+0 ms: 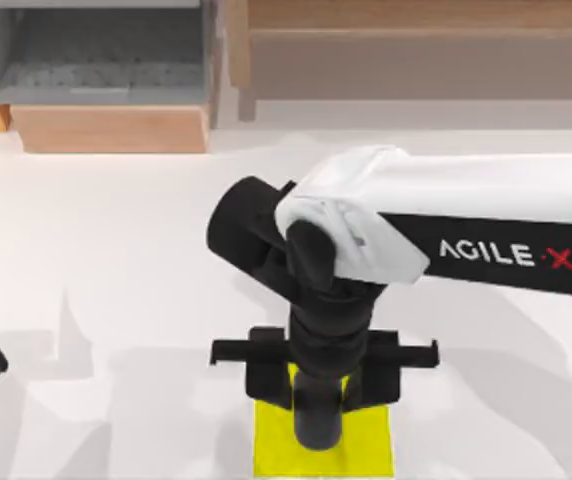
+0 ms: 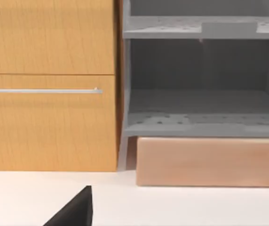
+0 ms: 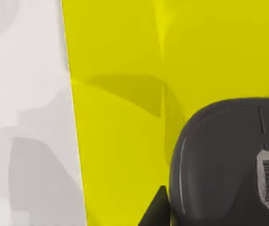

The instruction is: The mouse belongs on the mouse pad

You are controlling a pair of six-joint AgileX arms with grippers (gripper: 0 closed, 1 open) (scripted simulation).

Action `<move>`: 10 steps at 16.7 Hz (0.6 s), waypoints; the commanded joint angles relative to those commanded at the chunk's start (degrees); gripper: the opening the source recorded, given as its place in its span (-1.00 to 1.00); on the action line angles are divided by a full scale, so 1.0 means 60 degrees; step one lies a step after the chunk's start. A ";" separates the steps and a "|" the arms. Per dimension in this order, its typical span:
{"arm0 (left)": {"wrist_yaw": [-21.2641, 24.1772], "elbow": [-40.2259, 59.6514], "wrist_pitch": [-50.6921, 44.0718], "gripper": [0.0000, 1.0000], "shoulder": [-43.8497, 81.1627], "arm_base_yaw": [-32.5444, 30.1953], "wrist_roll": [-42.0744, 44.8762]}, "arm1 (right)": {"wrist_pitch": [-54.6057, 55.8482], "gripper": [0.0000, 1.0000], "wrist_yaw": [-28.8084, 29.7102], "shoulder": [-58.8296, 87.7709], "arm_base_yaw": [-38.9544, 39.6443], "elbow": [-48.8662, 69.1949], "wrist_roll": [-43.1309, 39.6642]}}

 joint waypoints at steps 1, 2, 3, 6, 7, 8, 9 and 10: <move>0.0000 0.0000 0.0000 1.00 0.0000 0.0000 0.0000 | 0.0133 -1.00 0.0176 -0.0034 -0.0014 -0.0033 -0.0017; 0.0000 0.0000 0.0000 1.00 0.0000 0.0000 0.0000 | 0.0263 -1.00 0.0353 -0.0054 -0.0027 -0.0069 -0.0034; 0.0000 0.0000 0.0000 1.00 0.0000 0.0000 0.0000 | 0.0377 -1.00 0.0510 -0.0046 -0.0037 -0.0115 -0.0048; 0.0000 0.0000 0.0000 1.00 0.0000 0.0000 0.0000 | 0.0498 -1.00 0.0674 0.0050 -0.0046 -0.0230 -0.0060; 0.0000 0.0000 0.0000 1.00 0.0000 0.0000 0.0000 | 0.0498 -1.00 0.0674 0.0050 -0.0046 -0.0230 -0.0060; 0.0000 0.0000 0.0000 1.00 0.0000 0.0000 0.0000 | 0.0498 -1.00 0.0674 0.0050 -0.0046 -0.0230 -0.0060; 0.0000 0.0000 0.0000 1.00 0.0000 0.0000 0.0000 | 0.0498 -1.00 0.0674 0.0050 -0.0046 -0.0230 -0.0060; 0.0000 0.0000 0.0000 1.00 0.0000 0.0000 0.0000 | 0.0498 -0.85 0.0674 0.0050 -0.0046 -0.0230 -0.0060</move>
